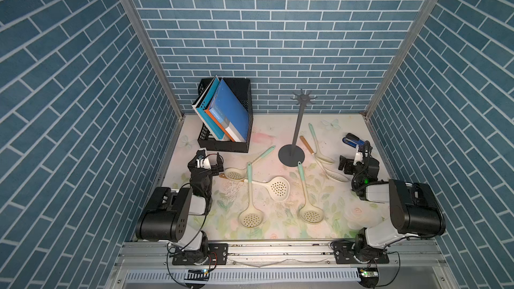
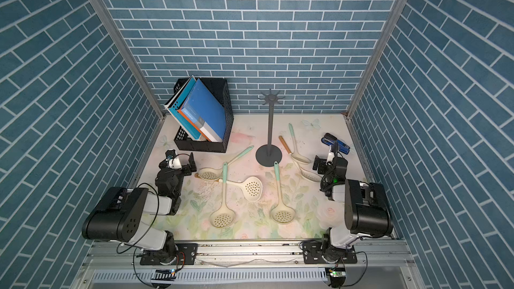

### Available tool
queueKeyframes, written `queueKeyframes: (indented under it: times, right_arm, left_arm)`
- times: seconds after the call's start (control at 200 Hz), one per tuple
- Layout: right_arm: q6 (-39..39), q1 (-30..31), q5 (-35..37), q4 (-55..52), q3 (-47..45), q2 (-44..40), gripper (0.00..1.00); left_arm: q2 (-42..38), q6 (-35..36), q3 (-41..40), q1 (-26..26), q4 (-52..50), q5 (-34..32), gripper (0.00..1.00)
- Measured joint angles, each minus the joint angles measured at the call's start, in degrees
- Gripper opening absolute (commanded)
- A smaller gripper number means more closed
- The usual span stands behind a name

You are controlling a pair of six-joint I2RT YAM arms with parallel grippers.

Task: Hang the skimmer on the kitchen utensil rack
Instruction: Pick up the skimmer from the center of the board.

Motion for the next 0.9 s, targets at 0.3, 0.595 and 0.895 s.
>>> queueKeyframes:
  times: [0.3,0.595,0.895]
  right_arm:
    - [0.0,0.0,0.0,0.0,0.0,0.0,1.00]
    - [0.0,0.0,0.0,0.0,0.0,0.0,0.99]
    - [0.0,0.0,0.0,0.0,0.0,0.0,0.99]
  left_arm:
    - [0.0,0.0,0.0,0.1,0.0,0.8,1.00]
    - [0.0,0.0,0.1,0.9,0.0,1.7,1.00]
    - [0.0,0.0,0.1,0.9,0.0,2.2,1.00]
